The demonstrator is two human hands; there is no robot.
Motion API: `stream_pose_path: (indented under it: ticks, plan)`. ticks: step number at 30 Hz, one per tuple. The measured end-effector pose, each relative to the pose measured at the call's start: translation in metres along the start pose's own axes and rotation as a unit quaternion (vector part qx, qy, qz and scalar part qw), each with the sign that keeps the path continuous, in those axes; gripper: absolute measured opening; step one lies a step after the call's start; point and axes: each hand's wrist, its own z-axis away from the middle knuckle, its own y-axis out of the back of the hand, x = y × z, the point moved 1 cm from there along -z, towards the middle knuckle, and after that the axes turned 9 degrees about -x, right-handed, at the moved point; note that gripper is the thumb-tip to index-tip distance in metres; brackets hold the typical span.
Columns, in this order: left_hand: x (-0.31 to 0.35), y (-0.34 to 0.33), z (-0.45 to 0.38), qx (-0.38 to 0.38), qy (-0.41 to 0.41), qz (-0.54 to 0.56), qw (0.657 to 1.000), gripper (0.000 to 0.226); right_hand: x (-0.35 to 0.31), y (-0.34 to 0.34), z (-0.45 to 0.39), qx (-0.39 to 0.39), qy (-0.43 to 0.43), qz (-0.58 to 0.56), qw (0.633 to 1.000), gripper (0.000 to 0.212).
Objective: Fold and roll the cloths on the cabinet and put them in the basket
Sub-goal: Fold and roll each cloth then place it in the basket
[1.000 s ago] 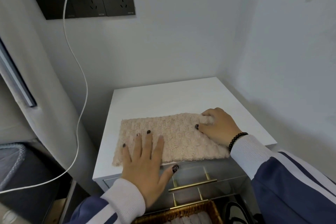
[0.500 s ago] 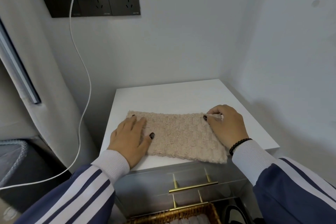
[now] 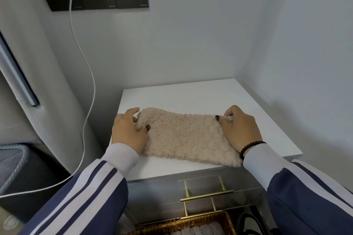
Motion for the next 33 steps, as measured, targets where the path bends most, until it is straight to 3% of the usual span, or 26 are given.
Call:
stream_pose_path:
  ticks: [3, 5, 9, 12, 15, 17, 19, 23, 27, 30, 33]
  plan:
    - [0.0, -0.003, -0.002, 0.021, -0.004, -0.03, 0.999, 0.056, 0.002, -0.001, -0.003, -0.007, -0.016, 0.028, 0.999, 0.022]
    - [0.004, -0.006, 0.0, 0.046, -0.025, -0.122, 0.991, 0.057, 0.002, 0.0, -0.006, -0.023, -0.041, 0.049, 0.998, 0.026]
    - [0.029, -0.021, 0.025, 0.054, -0.147, -0.176, 0.972, 0.05, -0.002, 0.001, -0.009, -0.041, -0.061, 0.068, 0.995, 0.023]
    - [0.042, -0.041, 0.056, -0.067, -0.154, -0.213, 0.963, 0.059, -0.002, -0.002, -0.01, -0.038, -0.022, 0.058, 0.997, 0.018]
    - [0.036, -0.055, 0.07, -0.201, -0.142, -0.308, 0.919, 0.085, -0.009, 0.003, -0.008, -0.099, -0.03, 0.022, 0.994, 0.037]
    - [0.028, -0.054, 0.067, -0.231, -0.173, -0.385, 0.877, 0.099, -0.015, 0.01, -0.006, -0.148, -0.077, -0.058, 0.984, 0.044]
    - [0.022, -0.047, 0.058, -0.241, -0.204, -0.413, 0.854, 0.103, -0.016, 0.019, -0.001, -0.186, -0.091, -0.104, 0.973, 0.038]
    - [0.012, -0.042, 0.055, -0.173, -0.318, -0.374, 0.854, 0.09, -0.015, 0.038, 0.013, -0.202, -0.101, -0.135, 0.965, 0.023]
    - [0.013, -0.053, 0.081, -0.079, -0.461, -0.297, 0.833, 0.075, -0.022, 0.047, 0.033, -0.232, -0.137, -0.204, 0.941, 0.028]
    - [0.022, -0.059, 0.1, -0.061, -0.483, -0.226, 0.844, 0.081, -0.032, 0.049, 0.051, -0.26, -0.154, -0.282, 0.911, 0.036]
    - [0.022, -0.058, 0.104, -0.07, -0.479, -0.178, 0.857, 0.07, -0.038, 0.056, 0.064, -0.307, -0.121, -0.272, 0.904, 0.056]
